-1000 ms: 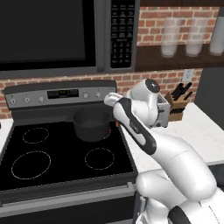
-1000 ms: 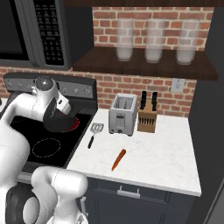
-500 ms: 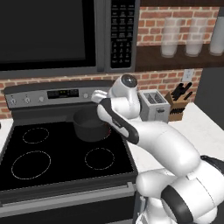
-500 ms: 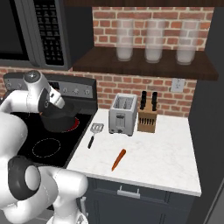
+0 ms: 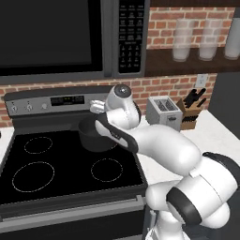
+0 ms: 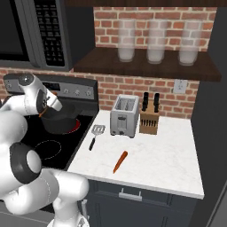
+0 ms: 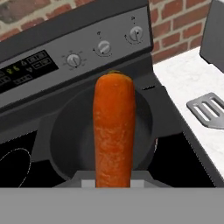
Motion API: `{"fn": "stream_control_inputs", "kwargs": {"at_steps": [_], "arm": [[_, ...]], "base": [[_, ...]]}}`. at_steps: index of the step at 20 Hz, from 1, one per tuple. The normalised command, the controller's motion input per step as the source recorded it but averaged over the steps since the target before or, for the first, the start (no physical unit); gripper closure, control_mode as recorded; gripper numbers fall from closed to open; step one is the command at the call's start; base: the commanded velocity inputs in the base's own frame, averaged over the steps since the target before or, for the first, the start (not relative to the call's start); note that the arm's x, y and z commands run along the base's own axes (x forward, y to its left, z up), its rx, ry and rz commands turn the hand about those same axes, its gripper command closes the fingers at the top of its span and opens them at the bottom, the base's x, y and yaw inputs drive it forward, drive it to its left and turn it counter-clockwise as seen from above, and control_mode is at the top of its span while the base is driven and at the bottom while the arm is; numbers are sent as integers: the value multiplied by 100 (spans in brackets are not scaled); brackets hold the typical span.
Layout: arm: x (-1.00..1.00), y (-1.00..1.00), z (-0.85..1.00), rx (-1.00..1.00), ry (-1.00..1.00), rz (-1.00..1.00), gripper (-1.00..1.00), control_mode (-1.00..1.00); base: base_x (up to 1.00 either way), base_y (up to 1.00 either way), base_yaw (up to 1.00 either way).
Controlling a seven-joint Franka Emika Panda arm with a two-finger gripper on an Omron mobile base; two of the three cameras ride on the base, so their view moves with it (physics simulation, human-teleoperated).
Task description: Put the carrot and carrot in the pot. Retrieve the spatula and lightly stir the vegetables in the pot.
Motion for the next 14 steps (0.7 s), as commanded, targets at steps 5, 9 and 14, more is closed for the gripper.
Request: {"fn": "stream_control_inputs", "kwargs": {"at_steps": [5,9,14], "arm": [[23,0,-12,0,3,0,100,-100],[18,0,-25,0,0,0,100,-100],[8,0,-20,0,3,0,100,-100]], "base": [[0,0,0],[0,0,0],[0,0,0]]}}
